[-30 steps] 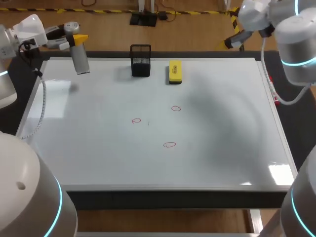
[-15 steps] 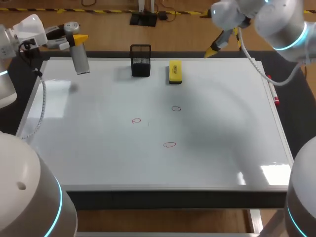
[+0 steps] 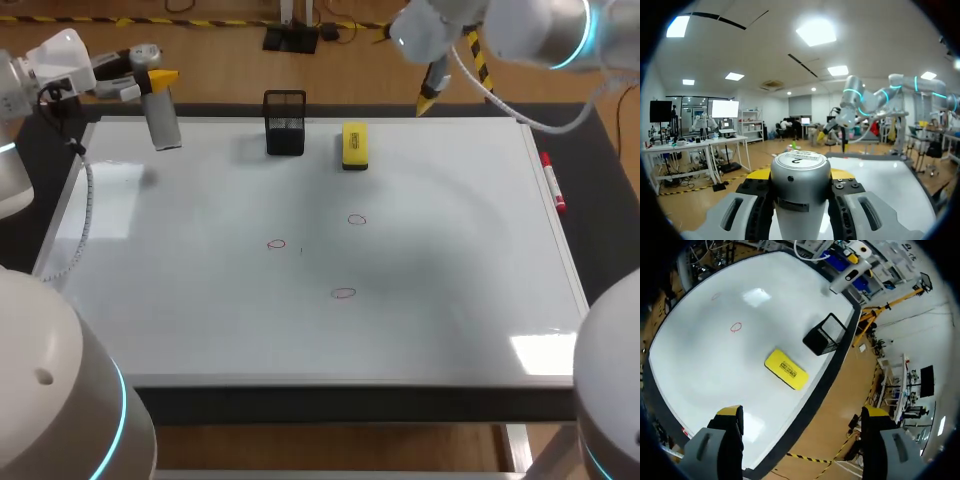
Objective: Pick up the inspection probe, press it on each red-marked spot on the whiteboard one by one, put down the probe, pick up the eraser, and wipe off all the red marks.
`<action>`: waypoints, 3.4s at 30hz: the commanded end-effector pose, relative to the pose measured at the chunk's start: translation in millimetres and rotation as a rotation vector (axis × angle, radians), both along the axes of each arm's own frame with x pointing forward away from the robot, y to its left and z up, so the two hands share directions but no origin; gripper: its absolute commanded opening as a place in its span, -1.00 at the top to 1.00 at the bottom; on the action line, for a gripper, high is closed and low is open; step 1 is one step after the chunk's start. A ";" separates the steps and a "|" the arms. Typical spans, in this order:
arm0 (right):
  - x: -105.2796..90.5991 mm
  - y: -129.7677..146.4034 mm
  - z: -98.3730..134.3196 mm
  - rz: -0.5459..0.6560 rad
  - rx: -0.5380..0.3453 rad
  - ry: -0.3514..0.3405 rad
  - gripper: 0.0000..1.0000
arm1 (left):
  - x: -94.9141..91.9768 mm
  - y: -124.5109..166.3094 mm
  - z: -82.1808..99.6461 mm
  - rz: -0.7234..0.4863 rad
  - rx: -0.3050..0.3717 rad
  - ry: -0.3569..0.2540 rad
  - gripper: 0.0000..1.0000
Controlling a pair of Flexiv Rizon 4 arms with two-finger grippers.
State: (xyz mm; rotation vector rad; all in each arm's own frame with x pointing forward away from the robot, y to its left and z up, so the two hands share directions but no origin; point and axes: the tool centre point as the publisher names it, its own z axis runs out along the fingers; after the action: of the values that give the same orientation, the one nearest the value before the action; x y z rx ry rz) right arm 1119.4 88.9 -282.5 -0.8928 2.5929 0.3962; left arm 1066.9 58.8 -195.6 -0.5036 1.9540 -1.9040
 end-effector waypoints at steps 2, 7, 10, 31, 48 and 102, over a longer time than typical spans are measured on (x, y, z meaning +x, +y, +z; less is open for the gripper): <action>-1.3 2.7 5.8 0.390 -0.569 0.015 -1.00 | -0.3 0.0 0.6 0.001 0.000 -0.002 1.00; -1.3 2.7 5.8 0.390 -0.569 0.015 -1.00 | -0.3 0.0 0.6 0.001 0.000 -0.002 1.00; -1.3 2.7 5.8 0.390 -0.569 0.015 -1.00 | -0.3 0.0 0.6 0.001 0.000 -0.002 1.00; 10.2 16.0 -55.6 0.608 -0.450 0.093 -1.00 | -0.3 0.0 0.6 0.001 0.000 -0.002 1.00; 3.0 37.9 -99.5 0.770 -0.449 0.105 -1.00 | -0.3 0.0 0.6 0.001 0.000 -0.002 1.00; -19.0 49.4 -122.7 0.862 -0.415 0.129 1.00 | -0.3 0.0 0.6 0.001 0.000 -0.002 1.00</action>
State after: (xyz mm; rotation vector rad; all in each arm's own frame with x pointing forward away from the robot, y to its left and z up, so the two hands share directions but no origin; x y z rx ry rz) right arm 1105.0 143.4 -415.3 -2.1923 2.2922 0.1266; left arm 1066.9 58.9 -195.5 -0.5035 1.9545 -1.9039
